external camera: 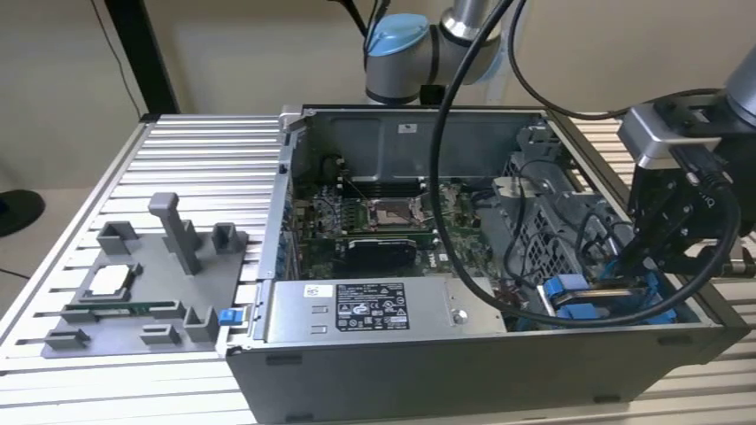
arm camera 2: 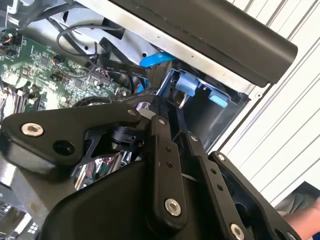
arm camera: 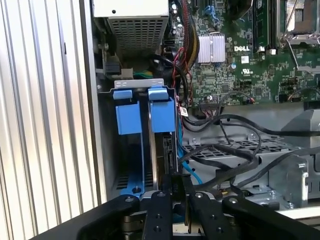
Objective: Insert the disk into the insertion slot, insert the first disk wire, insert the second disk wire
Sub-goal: 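Insert the first disk wire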
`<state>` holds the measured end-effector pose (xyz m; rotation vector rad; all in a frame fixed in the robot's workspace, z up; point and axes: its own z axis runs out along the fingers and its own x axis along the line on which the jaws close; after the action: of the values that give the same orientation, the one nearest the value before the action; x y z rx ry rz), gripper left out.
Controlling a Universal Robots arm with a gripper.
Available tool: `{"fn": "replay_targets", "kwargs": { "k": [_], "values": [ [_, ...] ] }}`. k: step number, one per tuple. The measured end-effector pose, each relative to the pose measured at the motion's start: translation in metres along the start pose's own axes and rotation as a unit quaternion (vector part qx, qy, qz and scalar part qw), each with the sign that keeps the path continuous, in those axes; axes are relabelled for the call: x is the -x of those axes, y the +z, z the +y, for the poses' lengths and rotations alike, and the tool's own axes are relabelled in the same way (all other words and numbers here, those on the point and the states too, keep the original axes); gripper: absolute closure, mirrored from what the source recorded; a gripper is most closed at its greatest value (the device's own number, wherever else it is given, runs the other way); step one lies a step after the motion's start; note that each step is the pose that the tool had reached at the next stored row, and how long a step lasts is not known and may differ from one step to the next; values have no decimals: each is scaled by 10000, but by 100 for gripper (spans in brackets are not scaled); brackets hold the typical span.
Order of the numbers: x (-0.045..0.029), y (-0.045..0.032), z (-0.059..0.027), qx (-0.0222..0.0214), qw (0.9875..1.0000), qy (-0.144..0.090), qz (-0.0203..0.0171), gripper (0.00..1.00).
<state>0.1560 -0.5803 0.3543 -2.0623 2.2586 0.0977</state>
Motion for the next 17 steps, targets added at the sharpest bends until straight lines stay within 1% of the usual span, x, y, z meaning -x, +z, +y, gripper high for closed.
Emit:
{"fn": "replay_targets", "kwargs": {
  "k": [2, 7, 11, 14, 17],
  "values": [
    [13, 22, -12, 0, 10000, 1, 3, 100],
    [23, 44, -14, -1, 10000, 1, 12, 100],
    [20, 43, -15, 4, 10000, 2, 15, 100],
    [15, 24, -15, 7, 10000, 2, 15, 100],
    [9, 21, -16, 7, 10000, 4, 14, 100]
  ]
}}
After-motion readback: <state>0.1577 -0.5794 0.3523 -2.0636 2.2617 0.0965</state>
